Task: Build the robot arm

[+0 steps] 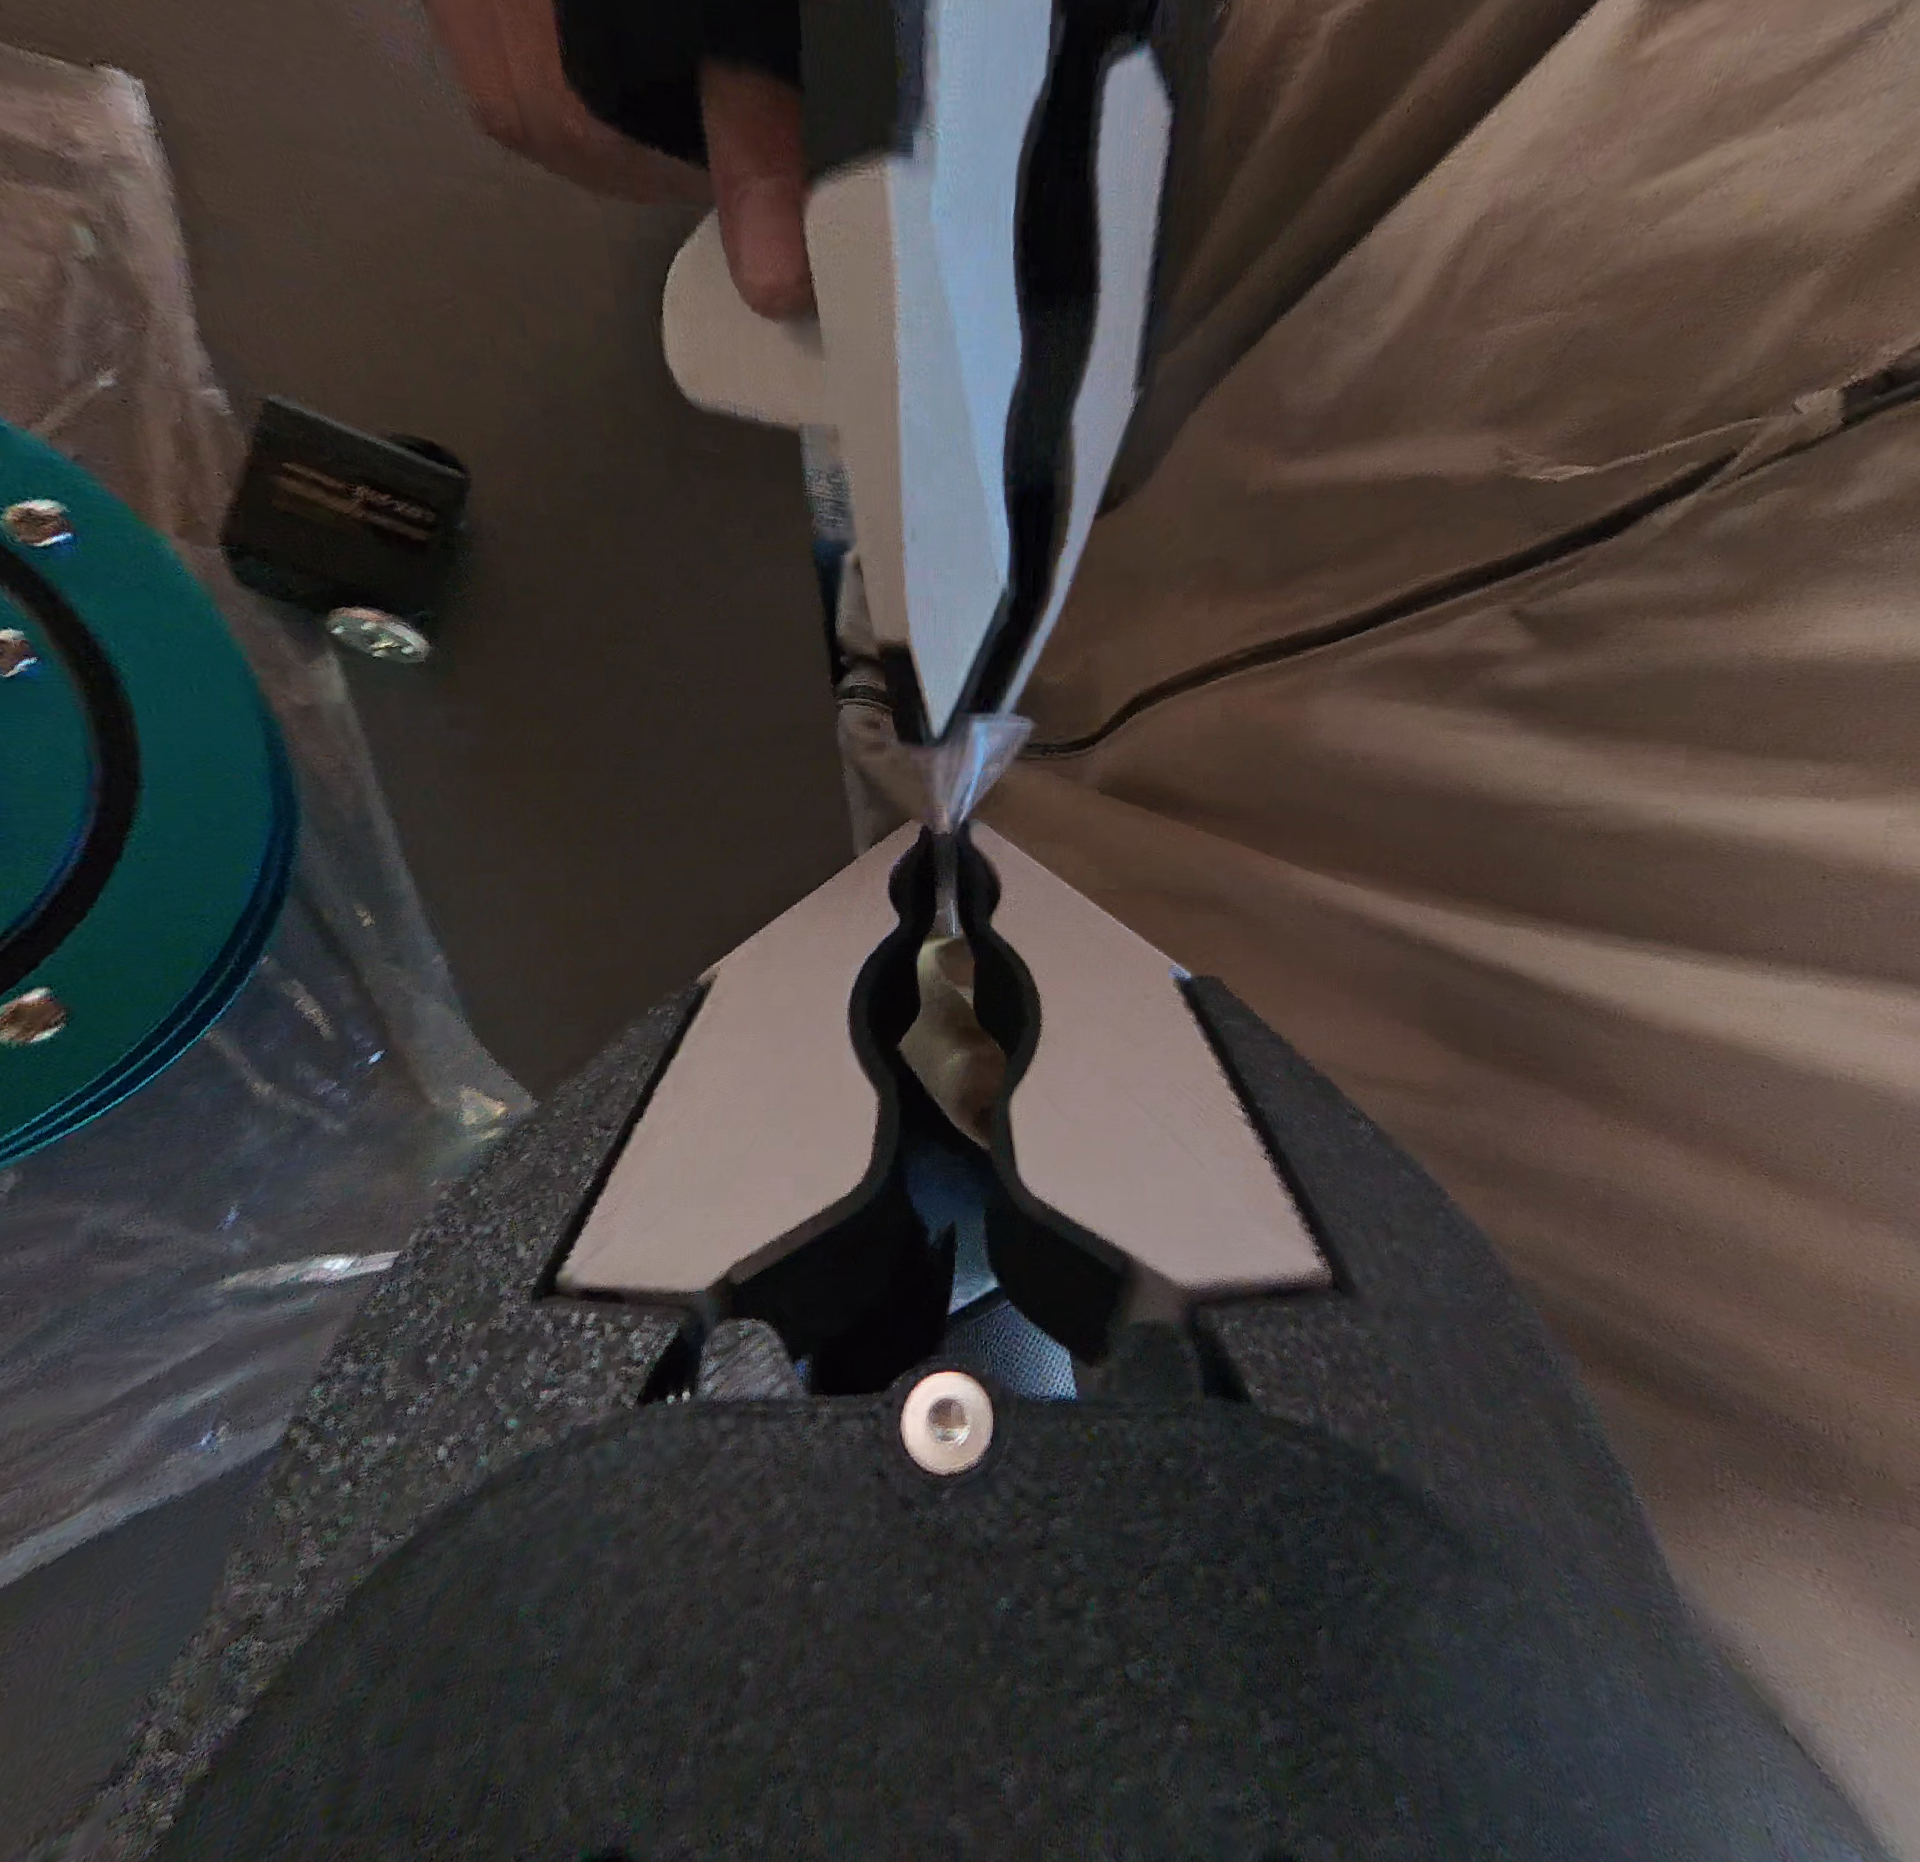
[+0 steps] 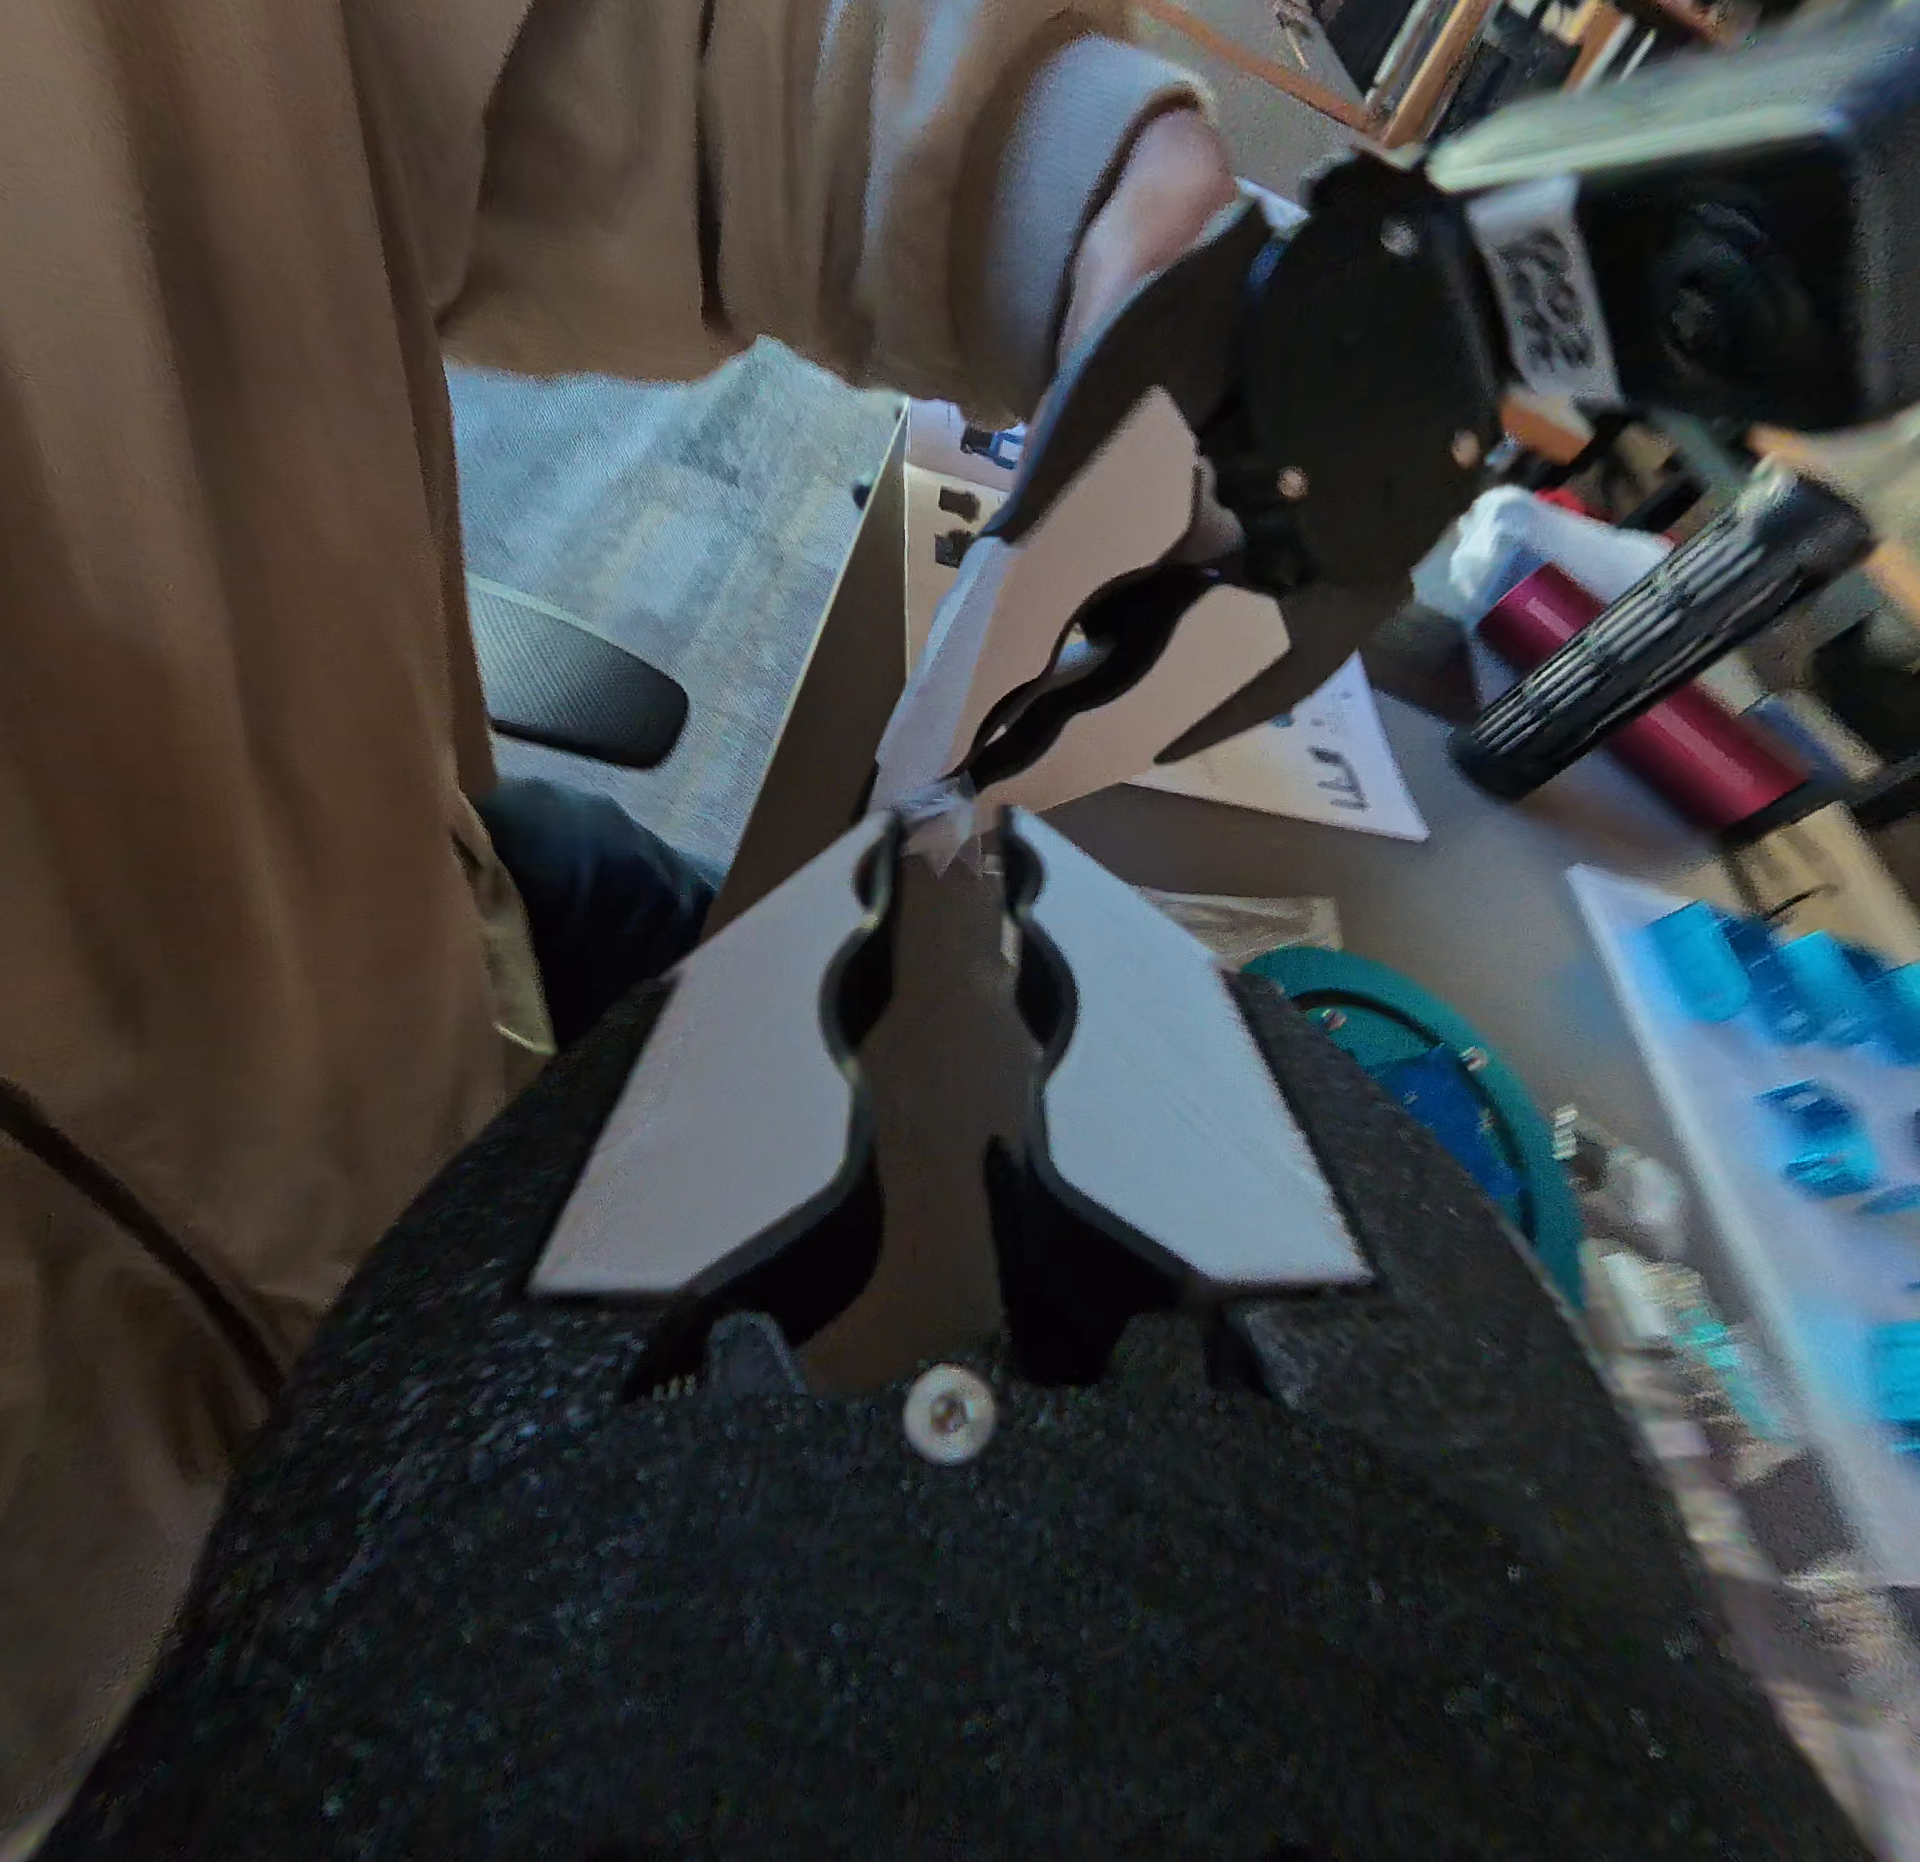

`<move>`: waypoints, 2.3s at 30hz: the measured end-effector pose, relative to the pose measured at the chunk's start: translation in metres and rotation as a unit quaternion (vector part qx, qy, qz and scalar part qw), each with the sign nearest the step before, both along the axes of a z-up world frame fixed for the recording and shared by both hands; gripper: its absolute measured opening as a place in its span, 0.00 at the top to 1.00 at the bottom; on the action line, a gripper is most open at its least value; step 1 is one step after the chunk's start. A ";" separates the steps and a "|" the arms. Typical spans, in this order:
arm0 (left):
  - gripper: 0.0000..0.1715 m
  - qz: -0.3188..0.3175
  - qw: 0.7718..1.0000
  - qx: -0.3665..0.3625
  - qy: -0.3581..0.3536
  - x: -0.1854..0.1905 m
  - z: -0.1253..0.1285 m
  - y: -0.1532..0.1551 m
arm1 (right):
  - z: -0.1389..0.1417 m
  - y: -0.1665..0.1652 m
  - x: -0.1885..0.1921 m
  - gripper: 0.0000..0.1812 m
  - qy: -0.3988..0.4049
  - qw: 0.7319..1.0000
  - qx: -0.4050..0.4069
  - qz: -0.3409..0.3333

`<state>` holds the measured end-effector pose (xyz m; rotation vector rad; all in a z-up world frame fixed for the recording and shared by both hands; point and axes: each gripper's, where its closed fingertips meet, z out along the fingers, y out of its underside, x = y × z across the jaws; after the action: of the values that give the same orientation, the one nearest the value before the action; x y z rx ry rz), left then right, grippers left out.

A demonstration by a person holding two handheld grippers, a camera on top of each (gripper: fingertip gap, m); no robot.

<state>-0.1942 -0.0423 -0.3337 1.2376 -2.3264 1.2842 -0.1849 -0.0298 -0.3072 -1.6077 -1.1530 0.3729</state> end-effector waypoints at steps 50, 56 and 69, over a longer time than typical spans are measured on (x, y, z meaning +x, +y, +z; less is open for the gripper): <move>1.00 0.351 0.898 -0.156 -0.214 0.042 0.020 0.041 | -0.004 0.033 0.041 0.99 0.407 0.874 -0.253 -0.078; 1.00 0.351 0.897 -0.150 -0.224 0.045 0.023 0.039 | 0.000 0.032 0.044 1.00 0.383 0.892 -0.226 -0.081; 1.00 0.368 0.898 -0.125 -0.207 0.055 0.016 0.046 | -0.007 0.038 0.055 1.00 0.268 0.941 -0.128 -0.160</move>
<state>-0.1394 0.0036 -0.3177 2.0039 -1.8535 2.1868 -0.1303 0.0081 -0.3143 -1.7336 -0.4331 0.7147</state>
